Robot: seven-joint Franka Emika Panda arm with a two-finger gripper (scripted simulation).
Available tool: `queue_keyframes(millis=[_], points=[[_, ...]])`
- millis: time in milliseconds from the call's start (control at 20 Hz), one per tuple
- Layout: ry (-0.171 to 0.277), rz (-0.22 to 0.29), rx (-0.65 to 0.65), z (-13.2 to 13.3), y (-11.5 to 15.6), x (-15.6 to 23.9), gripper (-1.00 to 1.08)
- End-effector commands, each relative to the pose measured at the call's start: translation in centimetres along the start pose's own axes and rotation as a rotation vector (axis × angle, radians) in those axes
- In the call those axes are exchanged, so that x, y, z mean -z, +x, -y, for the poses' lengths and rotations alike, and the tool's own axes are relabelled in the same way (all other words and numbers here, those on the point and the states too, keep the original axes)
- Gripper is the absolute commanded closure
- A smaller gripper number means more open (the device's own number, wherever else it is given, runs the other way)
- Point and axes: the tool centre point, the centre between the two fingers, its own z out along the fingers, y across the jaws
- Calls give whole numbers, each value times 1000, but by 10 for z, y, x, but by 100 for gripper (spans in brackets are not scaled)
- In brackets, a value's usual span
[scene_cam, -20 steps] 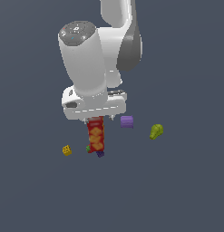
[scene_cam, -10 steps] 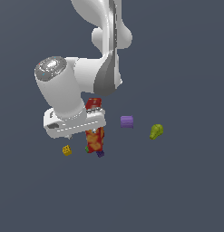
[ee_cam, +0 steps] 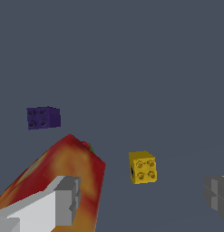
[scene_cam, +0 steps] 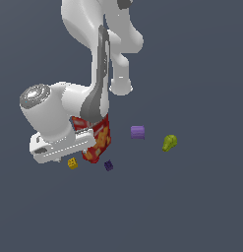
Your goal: Pick up a designated object from a clutter of objects.
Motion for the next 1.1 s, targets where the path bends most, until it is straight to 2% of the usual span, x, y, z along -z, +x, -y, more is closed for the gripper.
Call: queue_keyframes(millis=[0,300,600,650,1050], points=[[23,41,26,-5,-21,-38,-92],[16,41,67,-23,-33,-59,-92],[13,42,81,-29,-37,-66,-92],[-22,-17,110,-23,-1,-34,-92],[-10,3,100,-25,-14,-62,-92]])
